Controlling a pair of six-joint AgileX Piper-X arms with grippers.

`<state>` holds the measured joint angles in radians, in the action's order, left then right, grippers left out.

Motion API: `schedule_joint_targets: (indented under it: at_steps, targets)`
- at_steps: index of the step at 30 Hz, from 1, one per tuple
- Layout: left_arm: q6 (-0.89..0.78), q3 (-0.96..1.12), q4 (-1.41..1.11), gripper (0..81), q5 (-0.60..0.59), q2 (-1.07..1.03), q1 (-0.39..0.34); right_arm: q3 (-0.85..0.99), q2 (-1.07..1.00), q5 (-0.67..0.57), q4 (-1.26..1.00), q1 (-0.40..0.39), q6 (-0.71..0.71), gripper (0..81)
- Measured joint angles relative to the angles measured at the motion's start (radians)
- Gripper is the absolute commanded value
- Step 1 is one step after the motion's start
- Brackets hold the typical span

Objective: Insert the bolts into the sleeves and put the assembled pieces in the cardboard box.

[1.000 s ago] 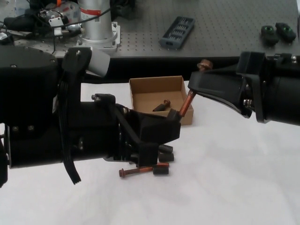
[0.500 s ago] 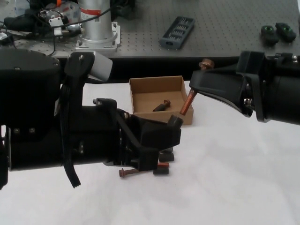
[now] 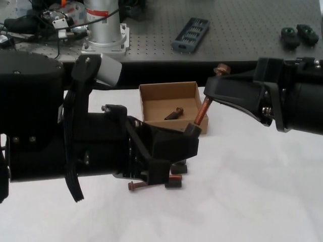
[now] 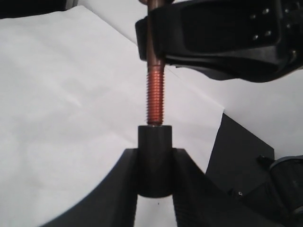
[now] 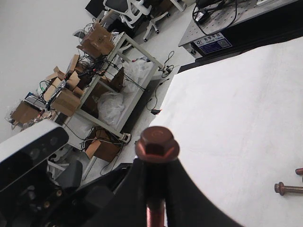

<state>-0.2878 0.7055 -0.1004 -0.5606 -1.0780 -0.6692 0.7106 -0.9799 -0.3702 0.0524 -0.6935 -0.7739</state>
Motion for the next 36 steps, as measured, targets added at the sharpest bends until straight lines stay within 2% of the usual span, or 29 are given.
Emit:
schedule_joint_targets:
  at_steps: [24,36]
  targets:
    - [0.000,-0.004,-0.106,0.6,0.002,0.000,0.000,0.000,0.000,-0.058,-0.013,0.000,0.002,1.9]
    - [0.007,-0.010,-0.137,0.6,0.003,0.000,0.000,0.006,0.000,-0.129,0.022,0.006,0.088,1.9]
